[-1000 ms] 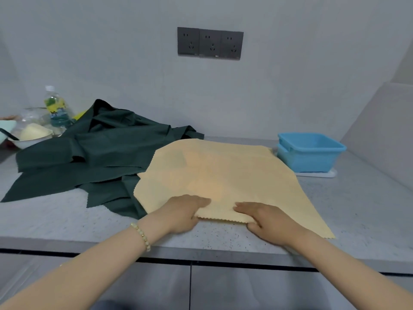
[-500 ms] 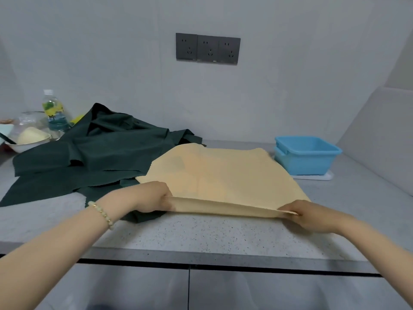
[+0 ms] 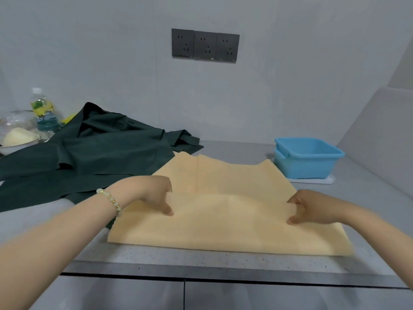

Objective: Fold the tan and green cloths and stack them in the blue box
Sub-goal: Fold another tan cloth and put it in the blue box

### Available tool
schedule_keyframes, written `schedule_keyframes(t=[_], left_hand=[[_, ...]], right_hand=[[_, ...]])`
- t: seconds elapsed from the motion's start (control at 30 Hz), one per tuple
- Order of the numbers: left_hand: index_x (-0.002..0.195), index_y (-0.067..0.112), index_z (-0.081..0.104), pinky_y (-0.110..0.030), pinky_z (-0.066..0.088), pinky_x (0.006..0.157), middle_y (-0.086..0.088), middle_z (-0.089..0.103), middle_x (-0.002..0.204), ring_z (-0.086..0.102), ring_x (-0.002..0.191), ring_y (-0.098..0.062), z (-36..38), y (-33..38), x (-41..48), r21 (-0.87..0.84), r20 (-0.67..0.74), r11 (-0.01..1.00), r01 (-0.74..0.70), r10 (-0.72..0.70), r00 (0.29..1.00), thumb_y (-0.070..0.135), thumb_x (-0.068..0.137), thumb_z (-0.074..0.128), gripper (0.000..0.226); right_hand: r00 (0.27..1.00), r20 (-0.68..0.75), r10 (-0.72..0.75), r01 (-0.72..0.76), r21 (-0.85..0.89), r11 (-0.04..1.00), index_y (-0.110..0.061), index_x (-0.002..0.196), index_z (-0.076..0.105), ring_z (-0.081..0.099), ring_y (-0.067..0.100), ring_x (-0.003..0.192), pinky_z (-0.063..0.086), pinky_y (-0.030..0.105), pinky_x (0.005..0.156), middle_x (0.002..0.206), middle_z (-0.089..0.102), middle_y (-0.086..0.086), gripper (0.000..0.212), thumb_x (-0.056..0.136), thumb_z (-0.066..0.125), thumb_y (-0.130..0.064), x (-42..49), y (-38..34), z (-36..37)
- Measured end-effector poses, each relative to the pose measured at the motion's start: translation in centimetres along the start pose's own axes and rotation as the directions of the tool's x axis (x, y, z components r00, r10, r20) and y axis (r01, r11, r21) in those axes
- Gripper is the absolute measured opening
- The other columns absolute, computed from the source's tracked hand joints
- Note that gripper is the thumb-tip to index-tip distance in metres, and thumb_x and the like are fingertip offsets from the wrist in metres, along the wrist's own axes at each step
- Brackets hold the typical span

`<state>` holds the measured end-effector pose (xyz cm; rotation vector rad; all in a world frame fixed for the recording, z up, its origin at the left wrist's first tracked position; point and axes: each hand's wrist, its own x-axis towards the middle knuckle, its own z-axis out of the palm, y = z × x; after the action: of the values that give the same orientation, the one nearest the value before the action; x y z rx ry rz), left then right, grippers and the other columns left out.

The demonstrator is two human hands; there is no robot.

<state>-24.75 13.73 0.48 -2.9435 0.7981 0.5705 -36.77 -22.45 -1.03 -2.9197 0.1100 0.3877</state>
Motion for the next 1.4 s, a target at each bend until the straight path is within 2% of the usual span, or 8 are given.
schedule_keyframes(t=[0.07,0.2,0.53,0.8,1.03,1.23,1.3,1.4], left_hand=[[0.086,0.020,0.060,-0.025,0.040,0.063,0.009,0.057,0.082,0.054,0.077,-0.014,0.4,-0.4,1.7,0.013,-0.133,0.999,0.038,-0.036,0.990,0.047,0.078,0.071,0.030],[0.120,0.013,0.057,-0.027,0.042,0.074,0.007,0.062,0.101,0.056,0.093,-0.015,1.0,-1.3,4.3,0.000,-0.240,0.995,0.101,-0.098,0.966,0.048,0.078,0.071,0.057],[0.114,0.023,0.058,-0.030,0.035,0.098,0.007,0.055,0.121,0.048,0.117,-0.015,2.7,-1.6,7.4,-0.142,-0.377,0.990,-0.012,-0.043,0.925,0.043,0.089,0.059,0.032],[0.151,0.012,0.016,-0.037,0.009,0.118,-0.006,0.010,0.160,0.007,0.146,-0.024,3.9,-1.2,12.4,-0.352,-0.517,0.932,0.081,-0.266,0.813,0.045,0.100,0.030,0.062],[0.125,0.022,0.053,-0.032,0.044,0.083,0.001,0.062,0.116,0.052,0.110,-0.022,1.9,-2.6,13.5,-0.469,-0.578,0.880,0.070,-0.366,0.729,0.008,0.087,0.048,0.041],[0.083,0.019,0.075,-0.031,0.041,0.052,-0.002,0.060,0.078,0.057,0.067,-0.022,1.3,-1.9,12.3,0.143,-0.877,0.989,0.029,0.114,0.466,-0.015,0.047,0.078,0.049],[0.111,0.023,0.066,-0.033,0.046,0.081,-0.004,0.060,0.112,0.058,0.098,-0.023,1.7,-1.9,12.2,0.204,-0.822,0.954,0.222,0.043,0.568,0.002,0.062,0.079,0.054],[0.148,0.025,0.023,-0.038,0.006,0.118,-0.002,0.018,0.156,0.013,0.144,-0.023,3.2,-1.9,12.4,0.074,-0.674,0.968,0.239,-0.128,0.727,0.017,0.095,0.045,0.058]], right_hand=[[0.993,-0.093,0.076,-0.082,-0.055,0.995,-0.017,0.127,0.055,0.055,0.014,0.110,0.041,0.019,0.087,0.125,0.057,-0.003,0.054,0.081,0.070,-0.040,1.9,-0.1,0.0],[0.988,-0.134,0.074,-0.075,-0.006,0.997,-0.020,0.125,0.058,0.054,0.011,0.104,0.041,0.020,0.086,0.127,0.057,-0.006,0.050,0.079,0.070,-0.037,5.5,0.0,0.2],[0.953,-0.302,0.005,-0.022,-0.053,0.998,-0.025,0.118,0.054,0.050,0.014,0.114,0.033,0.030,0.103,0.124,0.055,-0.007,0.036,0.087,0.058,-0.043,9.7,0.5,2.7],[0.938,-0.344,-0.036,0.077,0.107,0.991,-0.031,0.148,0.027,0.013,0.009,0.145,0.006,0.035,0.119,0.157,0.019,-0.008,0.052,0.099,0.029,-0.049,12.3,-2.5,6.9],[0.930,-0.368,0.002,0.038,0.100,0.994,-0.034,0.148,0.024,0.008,0.007,0.145,0.004,0.031,0.119,0.158,0.015,-0.011,0.053,0.098,0.024,-0.052,13.1,-2.4,8.0],[0.938,-0.346,0.001,0.021,0.061,0.998,-0.034,0.150,0.018,0.003,0.007,0.146,0.000,0.030,0.119,0.159,0.009,-0.011,0.054,0.099,0.021,-0.051,13.0,-2.9,8.4],[0.939,-0.345,0.001,0.023,0.064,0.998,-0.033,0.150,0.018,0.003,0.008,0.146,0.000,0.031,0.119,0.159,0.010,-0.010,0.053,0.099,0.022,-0.050,12.8,-3.1,8.4],[0.940,-0.342,0.011,0.013,0.070,0.997,-0.033,0.150,0.018,0.002,0.008,0.146,0.000,0.032,0.119,0.159,0.009,-0.010,0.053,0.099,0.022,-0.050,12.6,-3.4,8.4]])
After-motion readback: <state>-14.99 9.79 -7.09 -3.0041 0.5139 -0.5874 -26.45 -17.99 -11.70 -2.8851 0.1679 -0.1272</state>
